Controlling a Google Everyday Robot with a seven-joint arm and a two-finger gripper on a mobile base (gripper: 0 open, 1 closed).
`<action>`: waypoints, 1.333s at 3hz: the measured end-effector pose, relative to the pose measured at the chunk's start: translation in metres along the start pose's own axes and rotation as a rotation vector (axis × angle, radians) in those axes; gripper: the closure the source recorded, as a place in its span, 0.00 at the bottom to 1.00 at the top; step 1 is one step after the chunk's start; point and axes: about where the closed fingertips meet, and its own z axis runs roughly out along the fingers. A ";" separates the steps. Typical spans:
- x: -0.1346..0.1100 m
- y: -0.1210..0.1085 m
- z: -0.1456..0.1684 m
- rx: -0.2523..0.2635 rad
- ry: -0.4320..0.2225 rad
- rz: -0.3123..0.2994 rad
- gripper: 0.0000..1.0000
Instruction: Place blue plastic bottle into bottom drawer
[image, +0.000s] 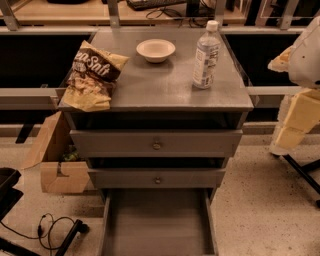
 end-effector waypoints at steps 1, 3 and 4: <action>0.000 0.000 0.000 0.000 0.000 0.000 0.00; 0.019 -0.057 0.038 0.094 -0.230 0.123 0.00; 0.019 -0.111 0.070 0.153 -0.477 0.231 0.00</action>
Offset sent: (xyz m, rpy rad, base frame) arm 0.1006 -0.0367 -0.0274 0.2844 -0.2752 -0.0983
